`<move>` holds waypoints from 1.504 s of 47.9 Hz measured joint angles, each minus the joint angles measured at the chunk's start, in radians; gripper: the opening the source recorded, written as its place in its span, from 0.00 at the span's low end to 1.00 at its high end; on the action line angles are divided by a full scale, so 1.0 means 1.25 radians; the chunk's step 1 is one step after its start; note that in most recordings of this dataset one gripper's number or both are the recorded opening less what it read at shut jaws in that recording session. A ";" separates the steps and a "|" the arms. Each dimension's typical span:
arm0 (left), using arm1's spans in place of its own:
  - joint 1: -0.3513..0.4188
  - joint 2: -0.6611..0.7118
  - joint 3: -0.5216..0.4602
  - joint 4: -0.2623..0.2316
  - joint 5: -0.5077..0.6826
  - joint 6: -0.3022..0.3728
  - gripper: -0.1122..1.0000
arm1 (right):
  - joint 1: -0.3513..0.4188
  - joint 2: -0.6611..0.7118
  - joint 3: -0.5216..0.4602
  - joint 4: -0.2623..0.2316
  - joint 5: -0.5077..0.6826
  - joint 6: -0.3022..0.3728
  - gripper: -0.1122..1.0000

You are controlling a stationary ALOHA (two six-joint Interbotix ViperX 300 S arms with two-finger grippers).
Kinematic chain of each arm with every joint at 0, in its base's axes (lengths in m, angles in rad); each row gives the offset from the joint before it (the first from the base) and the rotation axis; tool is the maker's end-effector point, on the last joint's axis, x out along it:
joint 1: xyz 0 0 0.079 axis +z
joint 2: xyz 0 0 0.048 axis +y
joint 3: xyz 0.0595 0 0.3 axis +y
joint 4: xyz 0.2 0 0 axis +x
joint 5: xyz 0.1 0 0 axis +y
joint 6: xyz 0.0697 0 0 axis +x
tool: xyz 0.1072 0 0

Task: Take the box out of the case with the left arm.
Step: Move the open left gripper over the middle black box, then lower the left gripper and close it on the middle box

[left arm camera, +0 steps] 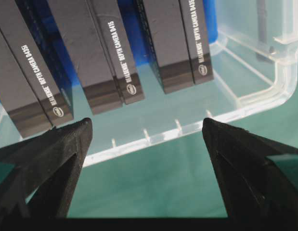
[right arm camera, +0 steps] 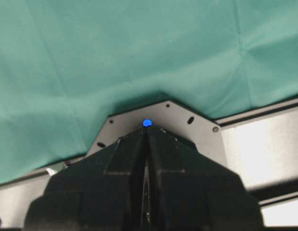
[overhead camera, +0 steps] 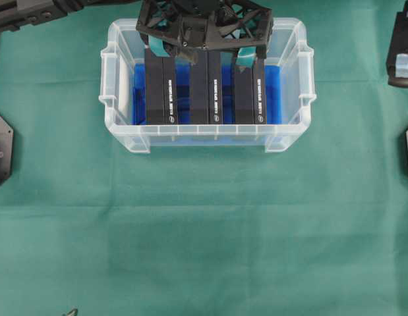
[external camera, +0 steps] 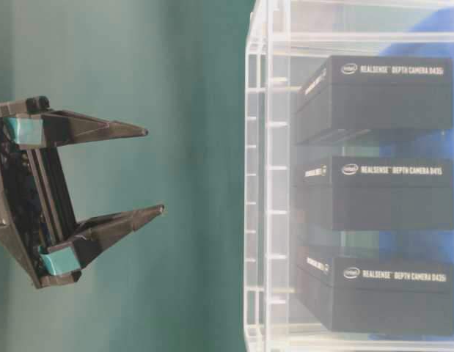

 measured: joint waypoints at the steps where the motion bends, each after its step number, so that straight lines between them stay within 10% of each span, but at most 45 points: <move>1: 0.000 0.000 0.000 0.000 -0.001 -0.001 0.98 | -0.001 0.001 0.000 0.000 0.000 0.000 0.11; 33: 0.002 0.000 0.040 0.005 -0.011 -0.004 0.98 | 0.000 0.000 0.000 -0.001 -0.007 0.000 0.11; 72: 0.006 0.006 0.286 0.015 -0.247 -0.054 0.98 | -0.001 0.000 0.000 0.000 -0.012 0.000 0.11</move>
